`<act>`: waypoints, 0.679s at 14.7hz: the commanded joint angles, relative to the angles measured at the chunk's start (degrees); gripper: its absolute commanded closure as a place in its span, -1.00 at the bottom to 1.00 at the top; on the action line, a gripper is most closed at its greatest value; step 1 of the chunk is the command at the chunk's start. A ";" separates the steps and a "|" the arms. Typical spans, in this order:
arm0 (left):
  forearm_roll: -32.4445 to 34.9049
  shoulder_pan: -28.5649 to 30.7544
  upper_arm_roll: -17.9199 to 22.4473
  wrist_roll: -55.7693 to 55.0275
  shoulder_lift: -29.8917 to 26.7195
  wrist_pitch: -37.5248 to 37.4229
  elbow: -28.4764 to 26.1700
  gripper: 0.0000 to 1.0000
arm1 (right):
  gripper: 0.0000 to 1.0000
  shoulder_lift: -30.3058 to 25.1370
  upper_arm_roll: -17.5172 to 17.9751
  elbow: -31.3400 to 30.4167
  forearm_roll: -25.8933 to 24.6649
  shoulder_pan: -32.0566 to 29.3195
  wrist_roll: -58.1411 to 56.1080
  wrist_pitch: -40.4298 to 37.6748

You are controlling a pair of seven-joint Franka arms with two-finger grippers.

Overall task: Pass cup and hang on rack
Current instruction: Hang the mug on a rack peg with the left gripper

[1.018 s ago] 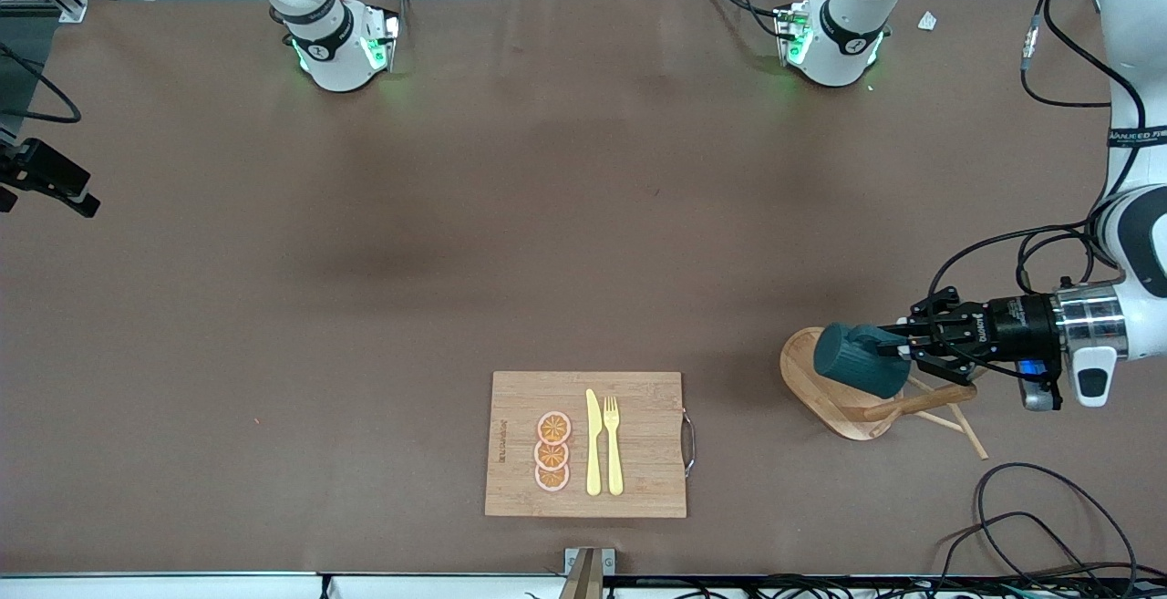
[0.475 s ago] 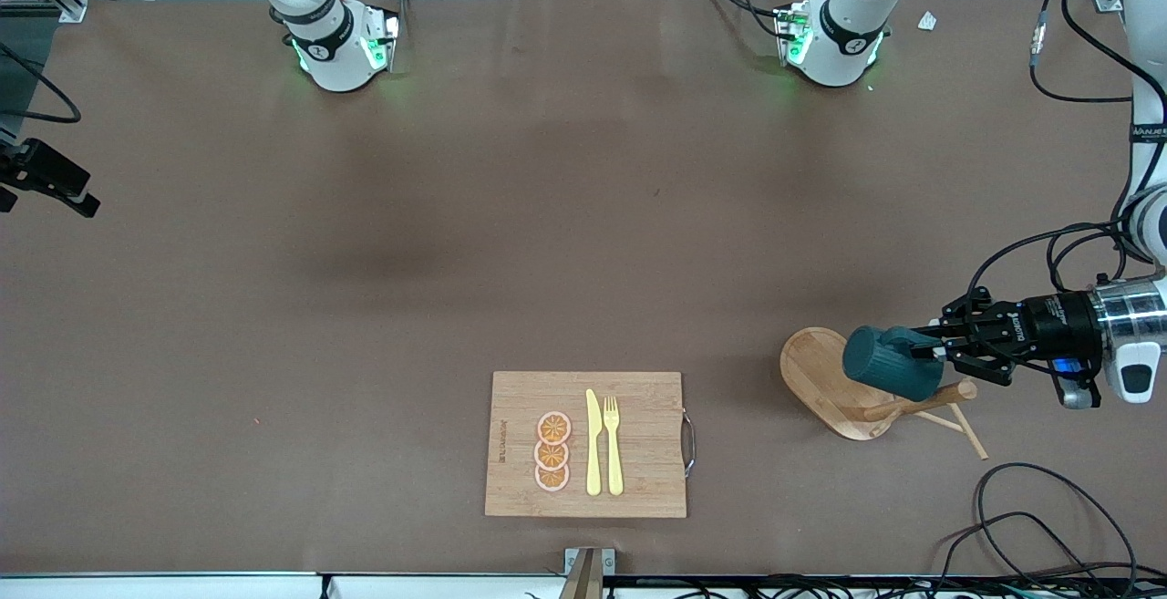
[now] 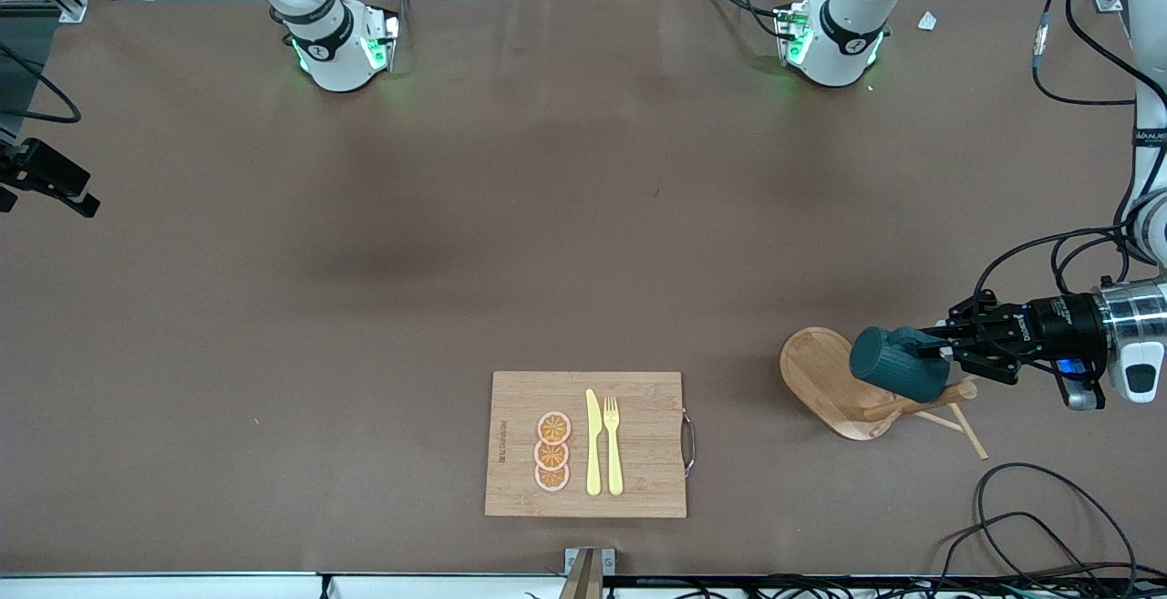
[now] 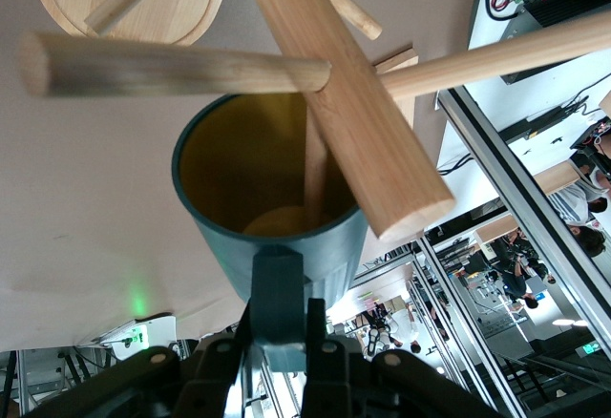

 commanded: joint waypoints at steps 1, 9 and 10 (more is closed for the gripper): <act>-1.27 0.45 -0.27 0.49 -0.16 -1.22 0.40 0.89 | -1.00 -0.80 0.81 -0.82 -0.11 -1.34 -0.87 0.06; -1.36 0.62 -0.27 0.58 0.01 -1.22 0.40 -0.01 | -1.00 -0.80 0.81 -0.82 -0.11 -1.34 -0.79 0.06; -1.36 0.62 -0.36 0.49 -0.16 -1.22 0.48 -0.30 | -1.00 -0.80 0.81 -0.82 -0.11 -1.34 -0.87 0.06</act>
